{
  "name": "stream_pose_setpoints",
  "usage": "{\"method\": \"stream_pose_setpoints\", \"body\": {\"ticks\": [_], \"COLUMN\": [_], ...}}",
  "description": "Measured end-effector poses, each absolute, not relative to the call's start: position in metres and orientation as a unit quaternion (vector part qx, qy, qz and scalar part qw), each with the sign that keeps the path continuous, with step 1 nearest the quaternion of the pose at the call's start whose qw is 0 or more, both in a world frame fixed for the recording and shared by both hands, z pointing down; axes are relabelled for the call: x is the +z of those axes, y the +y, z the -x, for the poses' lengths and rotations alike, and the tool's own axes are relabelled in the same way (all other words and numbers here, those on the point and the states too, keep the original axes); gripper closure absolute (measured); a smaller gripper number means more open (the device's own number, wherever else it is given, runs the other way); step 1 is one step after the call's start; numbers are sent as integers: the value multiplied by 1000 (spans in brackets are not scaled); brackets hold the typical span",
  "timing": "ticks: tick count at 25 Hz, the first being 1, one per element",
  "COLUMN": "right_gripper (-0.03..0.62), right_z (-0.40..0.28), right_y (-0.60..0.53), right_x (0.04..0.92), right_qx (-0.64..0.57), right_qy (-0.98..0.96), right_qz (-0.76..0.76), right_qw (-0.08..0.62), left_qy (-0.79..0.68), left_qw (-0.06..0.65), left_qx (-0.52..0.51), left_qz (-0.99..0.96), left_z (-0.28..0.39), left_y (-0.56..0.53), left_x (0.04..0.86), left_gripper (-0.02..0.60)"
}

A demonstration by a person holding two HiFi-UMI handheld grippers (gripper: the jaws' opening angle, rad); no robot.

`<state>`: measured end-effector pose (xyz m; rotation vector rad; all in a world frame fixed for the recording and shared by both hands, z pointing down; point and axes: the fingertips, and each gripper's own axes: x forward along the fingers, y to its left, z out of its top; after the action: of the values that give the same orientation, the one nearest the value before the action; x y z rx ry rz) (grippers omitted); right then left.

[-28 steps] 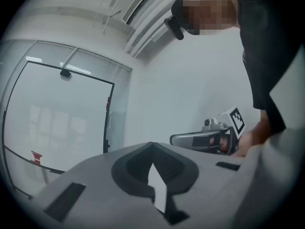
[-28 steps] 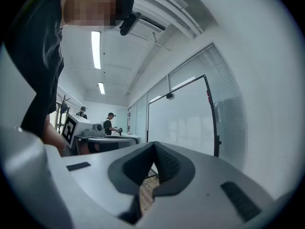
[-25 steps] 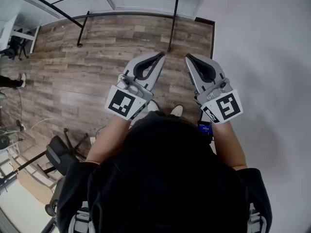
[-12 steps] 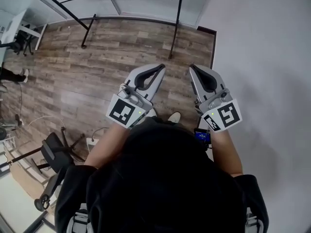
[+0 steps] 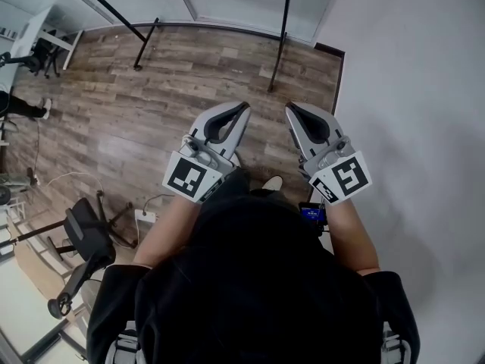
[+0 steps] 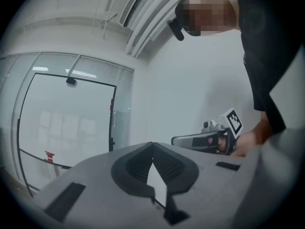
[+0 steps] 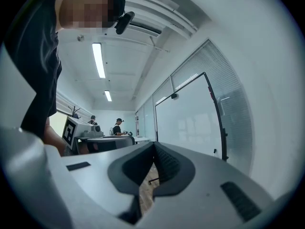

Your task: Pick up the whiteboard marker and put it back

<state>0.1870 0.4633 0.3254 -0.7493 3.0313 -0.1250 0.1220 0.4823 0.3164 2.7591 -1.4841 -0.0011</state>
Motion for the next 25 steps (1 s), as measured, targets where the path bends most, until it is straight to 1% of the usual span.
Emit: {"method": "stream_pose_setpoints", "body": {"ticks": [8,19,25], "right_gripper": [599,599,599], "right_z": [-133,-41,5], "right_y": [438,345,305], "right_x": [342,347,342], "right_qx": [-32,-23,-26], "right_qy": [972,965,959], "right_qz": [231,257,280], "right_qw": [-11,-46,-44], "left_qy": [-466,-430,-396], "left_qw": [12,16,21], "left_qx": [-4,-27,-24], "left_qz": [-884,-902,-918], "left_z": [-79,10,46], "left_y": [447,345,305], "left_x": [332,331,334], "left_gripper": [577,577,577]}}
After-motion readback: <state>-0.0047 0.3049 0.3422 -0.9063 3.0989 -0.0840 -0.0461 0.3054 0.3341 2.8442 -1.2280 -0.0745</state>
